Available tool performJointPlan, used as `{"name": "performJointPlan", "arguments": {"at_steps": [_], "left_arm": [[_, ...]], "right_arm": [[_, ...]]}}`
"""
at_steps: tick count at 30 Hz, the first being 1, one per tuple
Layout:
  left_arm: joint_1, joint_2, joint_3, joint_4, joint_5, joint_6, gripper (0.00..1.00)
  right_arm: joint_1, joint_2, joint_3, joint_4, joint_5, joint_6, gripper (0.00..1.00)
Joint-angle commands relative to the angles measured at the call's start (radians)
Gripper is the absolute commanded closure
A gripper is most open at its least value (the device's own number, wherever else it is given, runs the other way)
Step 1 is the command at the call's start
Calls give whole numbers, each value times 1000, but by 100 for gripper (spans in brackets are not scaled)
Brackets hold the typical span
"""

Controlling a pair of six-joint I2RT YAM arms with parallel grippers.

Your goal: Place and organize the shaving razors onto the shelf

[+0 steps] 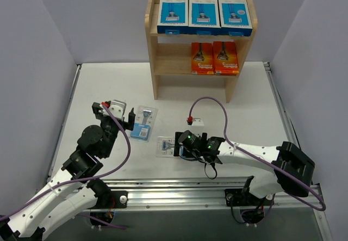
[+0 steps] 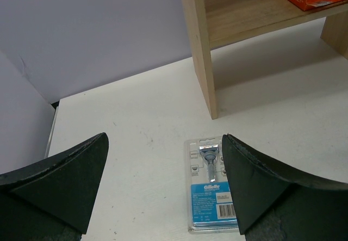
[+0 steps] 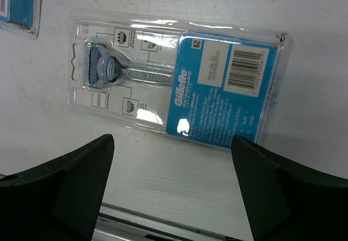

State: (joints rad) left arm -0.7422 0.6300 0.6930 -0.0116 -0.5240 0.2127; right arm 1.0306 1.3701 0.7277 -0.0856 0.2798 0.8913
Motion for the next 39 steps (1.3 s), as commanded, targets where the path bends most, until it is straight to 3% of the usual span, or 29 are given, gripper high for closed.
{"name": "performJointPlan", "arguments": {"at_steps": [1,17,30,33,36,37,39], "left_arm": [[9,-3,36,18,-4,-1,6],[7,-4,37,18,7,-3,6],[7,-9,40,13,18,-3,6],[9,-12,42,13,18,-3,6],[9,-12,40,13,15,-3,6],[7,-15,40,13,15,-3,6],[9,-16,40,13,15,-3,6]], "right_arm": [[23,-26,-30,-3,58,112,16],[16,104,22,-89,145,87,8],[16,234,27,-51,113,0,15],[16,238,29,-5,93,-55,23],[16,228,41,75,21,-213,45],[16,225,47,90,-10,-248,72],[13,222,58,141,-28,-363,90]]}}
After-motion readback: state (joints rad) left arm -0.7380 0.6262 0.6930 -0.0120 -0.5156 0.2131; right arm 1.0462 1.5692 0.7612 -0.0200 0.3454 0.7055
